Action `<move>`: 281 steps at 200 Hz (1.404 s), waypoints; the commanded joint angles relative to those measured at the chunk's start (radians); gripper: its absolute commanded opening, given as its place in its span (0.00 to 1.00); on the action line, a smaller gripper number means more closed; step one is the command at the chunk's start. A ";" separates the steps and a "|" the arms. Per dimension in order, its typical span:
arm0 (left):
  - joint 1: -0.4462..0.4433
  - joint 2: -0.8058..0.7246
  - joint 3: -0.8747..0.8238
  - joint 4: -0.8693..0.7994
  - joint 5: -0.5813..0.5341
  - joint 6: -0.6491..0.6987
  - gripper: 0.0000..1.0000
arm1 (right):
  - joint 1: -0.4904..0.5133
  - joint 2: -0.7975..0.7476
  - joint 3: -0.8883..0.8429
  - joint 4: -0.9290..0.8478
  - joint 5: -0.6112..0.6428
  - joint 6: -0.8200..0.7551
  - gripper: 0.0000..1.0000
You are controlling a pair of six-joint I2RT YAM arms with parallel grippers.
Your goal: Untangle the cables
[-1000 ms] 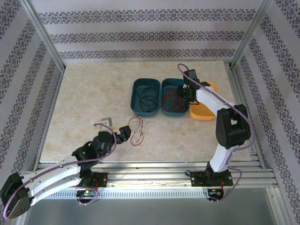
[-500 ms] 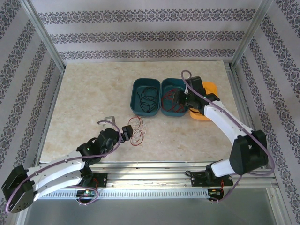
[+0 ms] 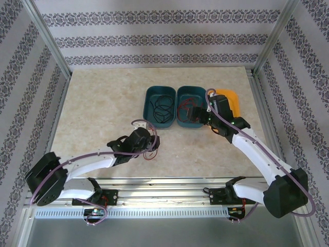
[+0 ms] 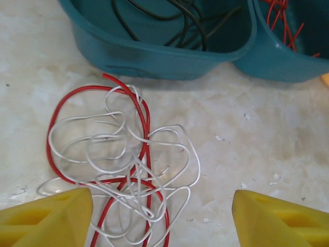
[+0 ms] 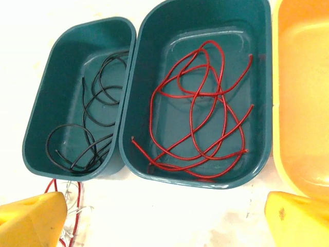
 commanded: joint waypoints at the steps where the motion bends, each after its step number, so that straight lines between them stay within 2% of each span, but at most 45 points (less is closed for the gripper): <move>1: -0.033 0.071 0.068 -0.090 -0.013 0.049 0.72 | 0.002 -0.033 -0.024 0.003 0.047 0.019 0.98; 31: -0.060 0.183 0.146 -0.156 -0.059 0.067 0.71 | 0.001 -0.039 -0.028 0.006 0.053 0.019 0.98; 65: -0.066 0.260 0.155 -0.141 -0.077 0.039 0.66 | 0.002 -0.031 -0.030 0.021 0.039 0.024 0.98; 79: -0.066 0.278 0.151 -0.136 -0.089 0.020 0.61 | 0.004 -0.030 -0.031 0.029 0.033 0.027 0.98; 90: -0.066 0.285 0.151 -0.148 -0.104 -0.006 0.49 | 0.004 -0.033 -0.034 0.033 0.028 0.027 0.98; 102: -0.066 0.277 0.142 -0.162 -0.123 -0.041 0.32 | 0.007 -0.034 -0.037 0.038 0.019 0.027 0.98; 112: -0.066 0.256 0.120 -0.156 -0.135 -0.067 0.22 | 0.007 -0.036 -0.038 0.043 0.009 0.022 0.98; 161: -0.056 0.044 -0.038 -0.131 -0.223 -0.212 0.01 | 0.077 -0.041 -0.061 0.068 0.007 -0.013 0.98; 227: 0.034 -0.203 -0.184 -0.163 -0.188 -0.291 0.00 | 0.305 0.002 -0.061 0.035 0.100 -0.015 0.98; 263: 0.057 -0.290 -0.218 -0.121 -0.161 -0.301 0.00 | 0.453 0.028 -0.099 0.085 0.134 0.014 0.74; 281: 0.067 -0.295 -0.218 -0.104 -0.144 -0.302 0.00 | 0.512 0.047 -0.135 0.164 0.109 0.019 0.66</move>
